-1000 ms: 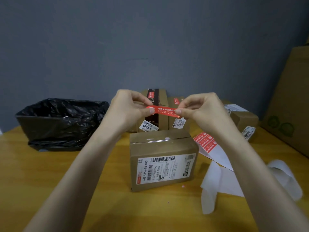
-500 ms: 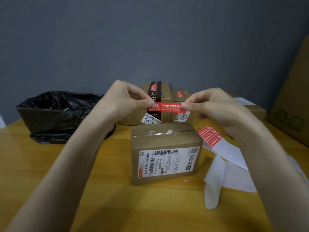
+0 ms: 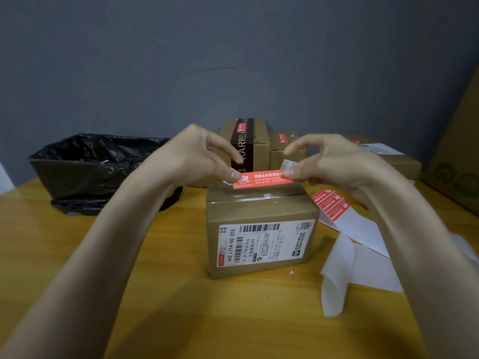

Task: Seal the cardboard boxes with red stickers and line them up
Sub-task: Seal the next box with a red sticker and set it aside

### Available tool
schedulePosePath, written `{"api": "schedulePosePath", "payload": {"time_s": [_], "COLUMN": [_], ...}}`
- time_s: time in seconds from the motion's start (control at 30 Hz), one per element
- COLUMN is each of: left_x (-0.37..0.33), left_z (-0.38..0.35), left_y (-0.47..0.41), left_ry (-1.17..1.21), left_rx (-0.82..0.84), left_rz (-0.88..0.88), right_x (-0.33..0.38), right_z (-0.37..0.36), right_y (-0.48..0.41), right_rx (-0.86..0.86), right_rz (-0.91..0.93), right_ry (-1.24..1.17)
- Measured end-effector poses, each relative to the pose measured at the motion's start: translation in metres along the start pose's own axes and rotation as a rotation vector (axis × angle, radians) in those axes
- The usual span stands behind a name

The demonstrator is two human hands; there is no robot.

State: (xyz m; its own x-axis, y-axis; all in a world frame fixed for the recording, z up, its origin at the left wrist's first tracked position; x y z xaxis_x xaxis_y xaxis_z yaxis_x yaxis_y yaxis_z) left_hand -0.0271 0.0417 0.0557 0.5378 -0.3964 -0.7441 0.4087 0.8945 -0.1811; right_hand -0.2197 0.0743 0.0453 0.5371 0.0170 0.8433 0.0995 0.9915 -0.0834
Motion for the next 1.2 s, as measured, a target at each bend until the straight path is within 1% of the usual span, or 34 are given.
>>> {"api": "schedulePosePath", "payload": {"time_s": [0.17,0.3,0.5,0.7,0.97,1.2], "left_x": [0.007,0.007,0.012,0.014,0.013,0.012], "left_z": [-0.002,-0.009,-0.013,-0.014,-0.018,-0.021], "left_y": [-0.003,-0.004,-0.008,-0.012,-0.013,-0.014], "left_ry": [-0.04,-0.116,-0.1,-0.148,-0.221,-0.231], "left_rx": [0.079,0.161,0.157,0.137,0.162,0.136], "left_rz": [0.075,0.099,0.093,0.077,0.045,0.044], "right_x": [-0.006,-0.007,-0.006,-0.006,-0.006,-0.007], "right_z": [-0.005,-0.012,-0.017,-0.019,-0.022,-0.023], "right_y": [-0.003,-0.005,-0.012,-0.011,-0.011,-0.01], "right_rx": [0.094,0.115,0.065,0.043,0.062,0.063], "right_rz": [-0.066,-0.047,-0.007,-0.015,-0.021,-0.028], "right_ry": [0.093,0.105,0.199,0.299,0.33,0.336]}}
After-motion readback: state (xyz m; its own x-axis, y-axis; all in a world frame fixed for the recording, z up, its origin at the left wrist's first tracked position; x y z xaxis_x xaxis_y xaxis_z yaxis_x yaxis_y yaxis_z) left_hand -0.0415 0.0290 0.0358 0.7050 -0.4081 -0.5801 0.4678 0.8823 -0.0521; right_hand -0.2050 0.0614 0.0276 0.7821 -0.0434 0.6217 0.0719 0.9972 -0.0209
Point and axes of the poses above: each hand's wrist, its own y-axis away from the middle knuckle, its own z-axis out of the back of the hand, x = y × z, the point moved 5 cm from there along -y, towards the middle knuckle, and after that the axes turned 1 degree about -z, right-handed, at the moved point
